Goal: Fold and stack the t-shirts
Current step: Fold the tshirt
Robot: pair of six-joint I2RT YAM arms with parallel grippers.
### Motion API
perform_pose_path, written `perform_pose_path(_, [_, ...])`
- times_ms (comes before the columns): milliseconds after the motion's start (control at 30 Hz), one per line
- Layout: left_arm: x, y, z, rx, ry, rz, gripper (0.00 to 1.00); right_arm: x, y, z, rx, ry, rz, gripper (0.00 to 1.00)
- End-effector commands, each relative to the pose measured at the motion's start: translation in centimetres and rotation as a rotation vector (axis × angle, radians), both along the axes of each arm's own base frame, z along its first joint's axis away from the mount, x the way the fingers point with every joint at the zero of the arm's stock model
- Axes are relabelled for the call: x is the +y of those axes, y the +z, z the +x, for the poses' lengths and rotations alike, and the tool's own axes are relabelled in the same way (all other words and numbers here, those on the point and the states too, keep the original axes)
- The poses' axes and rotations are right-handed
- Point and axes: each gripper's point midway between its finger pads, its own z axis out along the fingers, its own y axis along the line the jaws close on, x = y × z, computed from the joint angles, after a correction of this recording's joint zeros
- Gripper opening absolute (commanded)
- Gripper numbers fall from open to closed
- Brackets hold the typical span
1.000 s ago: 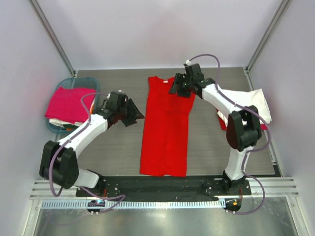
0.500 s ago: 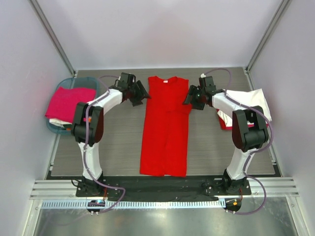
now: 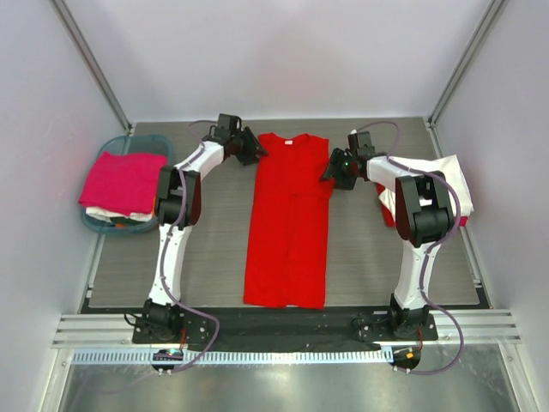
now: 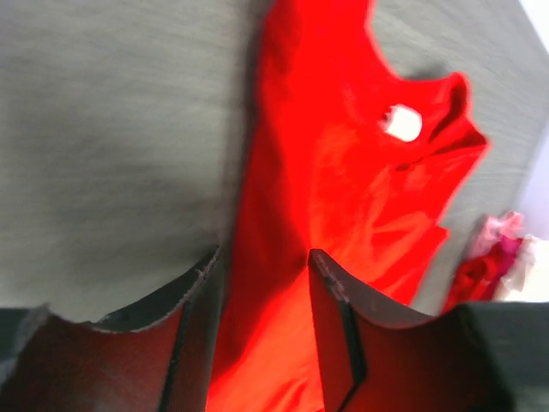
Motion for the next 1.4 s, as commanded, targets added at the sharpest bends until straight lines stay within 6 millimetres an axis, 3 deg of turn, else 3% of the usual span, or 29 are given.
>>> perform_pose_path(0, [-0.6, -0.2, 1.2, 0.01, -0.008, -0.047, 0.45, 0.5, 1.4, 2.2, -0.064, 0.017, 0.037, 0.6])
perform_pose_path(33, [-0.7, 0.3, 1.9, -0.008, -0.001, -0.051, 0.43, 0.4, 1.1, 2.4, -0.059, 0.017, 0.04, 0.6])
perform_pose_path(100, [-0.5, -1.6, 2.6, 0.012, 0.025, -0.042, 0.4, 0.4, 1.0, 2.6, -0.058, 0.015, 0.044, 0.59])
perform_pose_path(133, [-0.6, -1.1, 3.4, -0.007, 0.035, -0.053, 0.38, 0.5, 0.8, 2.9, -0.057, 0.016, 0.047, 0.59])
perform_pose_path(167, [-0.3, -3.0, 3.7, 0.017, 0.049, -0.057, 0.36, 0.6, 0.6, 3.0, -0.055, 0.018, 0.051, 0.58])
perform_pose_path(300, [0.0, -3.6, 6.5, -0.006, 0.117, -0.174, 0.32, 0.9, -0.1, 3.7, -0.049, 0.021, 0.055, 0.57])
perform_pose_path(400, [1.0, -3.9, 7.9, -0.035, 0.154, -0.224, 0.22, 0.9, -0.8, 4.5, -0.044, 0.016, 0.057, 0.55])
perform_pose_path(467, [2.0, -3.8, 8.8, -0.047, 0.192, -0.241, 0.04, 1.1, -1.4, 5.3, -0.04, 0.014, 0.066, 0.52])
perform_pose_path(500, [2.3, -3.4, 9.3, -0.066, 0.202, -0.252, 0.0, 1.3, -1.4, 5.7, -0.042, 0.018, 0.076, 0.52])
perform_pose_path(700, [6.0, -2.0, 11.8, -0.142, 0.285, -0.267, 0.0, 1.5, -1.3, 7.1, -0.046, 0.007, 0.082, 0.52])
perform_pose_path(767, [6.8, -1.7, 12.6, -0.172, 0.297, -0.273, 0.04, 1.6, -0.8, 7.2, -0.054, 0.014, 0.088, 0.53])
perform_pose_path(800, [6.6, -1.5, 12.7, -0.185, 0.28, -0.287, 0.1, 1.7, -0.7, 7.1, -0.056, 0.022, 0.09, 0.53])
perform_pose_path(833, [6.4, -1.1, 13.1, -0.204, 0.263, -0.3, 0.25, 1.9, 0.0, 7.1, -0.067, 0.031, 0.093, 0.54])
perform_pose_path(900, [6.1, 0.7, 13.5, -0.258, 0.216, -0.319, 0.41, 1.9, 0.6, 6.7, -0.073, 0.043, 0.086, 0.55])
perform_pose_path(933, [5.9, 1.4, 13.3, -0.264, 0.19, -0.318, 0.52, 1.8, 0.5, 6.2, -0.069, 0.046, 0.078, 0.56])
perform_pose_path(967, [6.1, 1.4, 12.9, -0.251, 0.185, -0.303, 0.53, 1.8, 2.0, 6.1, -0.092, 0.048, 0.078, 0.56])
perform_pose_path(1000, [6.4, 3.9, 12.6, -0.262, 0.177, -0.294, 0.53, 1.7, 2.3, 5.8, -0.094, 0.047, 0.077, 0.56])
perform_pose_path(1033, [6.7, 2.5, 11.4, -0.216, 0.17, -0.275, 0.56, 1.6, 2.2, 5.0, -0.082, 0.049, 0.076, 0.56])
perform_pose_path(1067, [7.1, 3.0, 10.9, -0.208, 0.17, -0.266, 0.57, 1.6, 3.5, 4.6, -0.104, 0.052, 0.083, 0.56])
perform_pose_path(1100, [7.4, 6.9, 10.3, -0.251, 0.16, -0.264, 0.57, 1.7, 3.9, 4.1, -0.107, 0.058, 0.088, 0.56])
perform_pose_path(1133, [7.7, 5.0, 8.8, -0.197, 0.155, -0.237, 0.58, 1.6, 3.5, 2.9, -0.087, 0.064, 0.085, 0.55])
perform_pose_path(1167, [8.0, 5.8, 8.0, -0.192, 0.151, -0.227, 0.58, 1.6, 3.7, 2.3, -0.088, 0.07, 0.083, 0.55])
perform_pose_path(1200, [8.3, 8.3, 6.9, -0.202, 0.145, -0.225, 0.59, 1.7, 5.2, 1.6, -0.113, 0.079, 0.086, 0.55])
perform_pose_path(1233, [8.5, 6.8, 5.1, -0.148, 0.137, -0.212, 0.58, 1.6, 4.2, 0.0, -0.079, 0.083, 0.082, 0.55])
perform_pose_path(1267, [8.4, 6.9, 3.9, -0.126, 0.129, -0.21, 0.58, 1.7, 4.5, -0.9, -0.08, 0.089, 0.082, 0.54])
perform_pose_path(1300, [8.5, 4.4, 1.4, -0.036, 0.132, -0.195, 0.58, 1.8, 5.9, -1.7, -0.103, 0.094, 0.084, 0.54])
perform_pose_path(1333, [8.7, 6.8, 0.1, -0.058, 0.128, -0.191, 0.57, 2.1, 4.8, -3.8, -0.069, 0.107, 0.076, 0.54])
perform_pose_path(1367, [8.9, 6.3, -1.3, -0.034, 0.139, -0.177, 0.57, 2.2, 4.8, -4.8, -0.064, 0.111, 0.069, 0.52])
